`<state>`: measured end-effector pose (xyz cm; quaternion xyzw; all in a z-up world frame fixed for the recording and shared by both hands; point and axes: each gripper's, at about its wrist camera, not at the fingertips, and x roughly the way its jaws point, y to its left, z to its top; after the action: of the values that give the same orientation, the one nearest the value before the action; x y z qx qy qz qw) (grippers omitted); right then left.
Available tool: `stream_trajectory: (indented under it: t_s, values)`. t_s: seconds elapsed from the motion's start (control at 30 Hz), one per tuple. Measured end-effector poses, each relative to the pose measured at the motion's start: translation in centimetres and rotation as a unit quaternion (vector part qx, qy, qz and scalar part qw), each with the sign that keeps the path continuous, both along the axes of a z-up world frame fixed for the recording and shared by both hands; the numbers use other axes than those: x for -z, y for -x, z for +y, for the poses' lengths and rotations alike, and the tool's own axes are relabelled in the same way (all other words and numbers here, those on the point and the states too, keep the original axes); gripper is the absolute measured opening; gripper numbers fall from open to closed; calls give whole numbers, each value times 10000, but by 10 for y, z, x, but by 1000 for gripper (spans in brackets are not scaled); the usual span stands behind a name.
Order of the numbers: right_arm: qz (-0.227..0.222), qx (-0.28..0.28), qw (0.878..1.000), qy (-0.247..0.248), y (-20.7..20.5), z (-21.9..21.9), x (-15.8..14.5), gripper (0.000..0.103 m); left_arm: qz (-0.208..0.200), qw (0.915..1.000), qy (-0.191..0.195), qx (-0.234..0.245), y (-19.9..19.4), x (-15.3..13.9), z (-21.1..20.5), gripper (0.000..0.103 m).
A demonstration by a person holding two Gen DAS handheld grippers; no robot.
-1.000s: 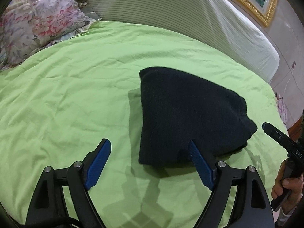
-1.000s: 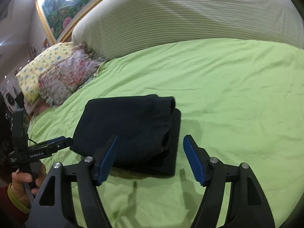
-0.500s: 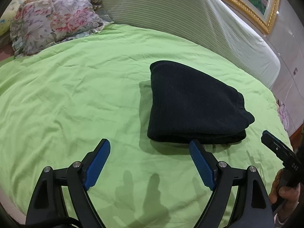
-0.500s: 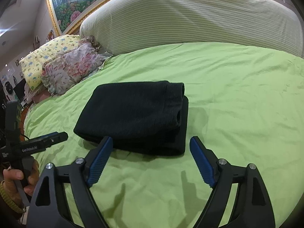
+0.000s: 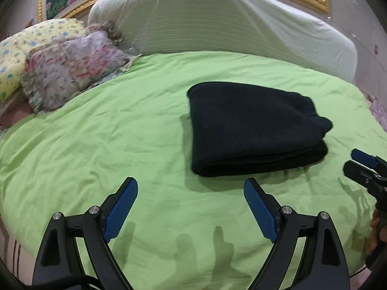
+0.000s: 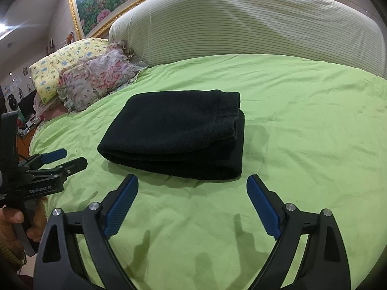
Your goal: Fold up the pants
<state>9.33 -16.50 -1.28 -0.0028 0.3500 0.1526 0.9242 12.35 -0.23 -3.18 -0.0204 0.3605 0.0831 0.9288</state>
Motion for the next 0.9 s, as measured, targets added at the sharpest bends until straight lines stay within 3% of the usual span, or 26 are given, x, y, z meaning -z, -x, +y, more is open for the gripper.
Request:
stream_trajectory:
  t_s: [0.17, 0.3, 0.5, 0.9]
  values:
    - [-122, -73, 9999, 76, -2, 3, 1, 92, -5, 10000, -21, 5, -8, 3, -5, 91]
    - [-126, -82, 9999, 44, -6, 4, 4, 92, 76, 9998, -187, -15, -15, 10, -11, 98]
    - [-41, 17, 10000, -24, -10, 4, 12, 92, -169, 9995, 188, 170, -14, 11, -8, 98]
    - [73, -119, 9999, 69, -16, 10, 15, 92, 26, 9998, -158, -97, -26, 12, -14, 102]
